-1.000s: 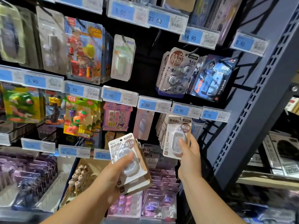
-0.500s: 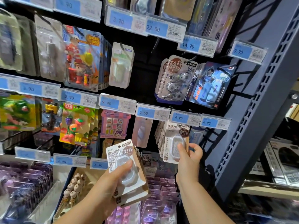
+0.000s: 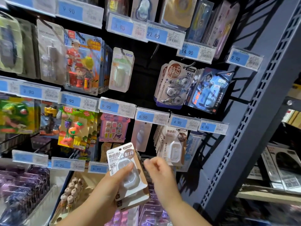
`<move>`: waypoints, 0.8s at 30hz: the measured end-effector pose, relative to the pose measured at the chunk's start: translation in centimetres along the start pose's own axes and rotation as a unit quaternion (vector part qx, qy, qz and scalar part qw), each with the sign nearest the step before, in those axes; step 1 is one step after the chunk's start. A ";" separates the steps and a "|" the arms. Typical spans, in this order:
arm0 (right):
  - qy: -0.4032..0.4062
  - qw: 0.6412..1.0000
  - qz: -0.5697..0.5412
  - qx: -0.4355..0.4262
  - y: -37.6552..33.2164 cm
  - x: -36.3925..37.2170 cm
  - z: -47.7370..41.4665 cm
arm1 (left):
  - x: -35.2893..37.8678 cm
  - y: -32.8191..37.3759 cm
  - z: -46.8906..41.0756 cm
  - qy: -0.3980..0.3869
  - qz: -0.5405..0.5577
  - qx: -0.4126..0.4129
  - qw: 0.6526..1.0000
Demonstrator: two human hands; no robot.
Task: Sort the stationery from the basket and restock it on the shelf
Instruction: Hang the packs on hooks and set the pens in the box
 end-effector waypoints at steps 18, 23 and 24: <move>0.102 0.949 -0.261 0.144 2.2 -0.4 2.3 | -0.8 -1.3 -0.8 0.056 -0.024 -0.004 0.998; 0.214 0.943 -0.239 0.085 2.3 -3.6 1.9 | -0.9 -1.1 -0.6 0.057 -0.016 0.007 0.998; 0.237 0.940 -0.231 0.077 2.4 -4.3 1.9 | -1.0 -1.0 -0.5 0.059 -0.018 0.009 0.998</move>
Point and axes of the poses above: each hand's wrist, its own z-axis away from the middle knuckle, its own x-axis out of the palm, y = z × x, the point moved 7 cm from there along -z, towards the middle knuckle, and after that the axes turned 9 degrees about -x, right-handed, at the moved point
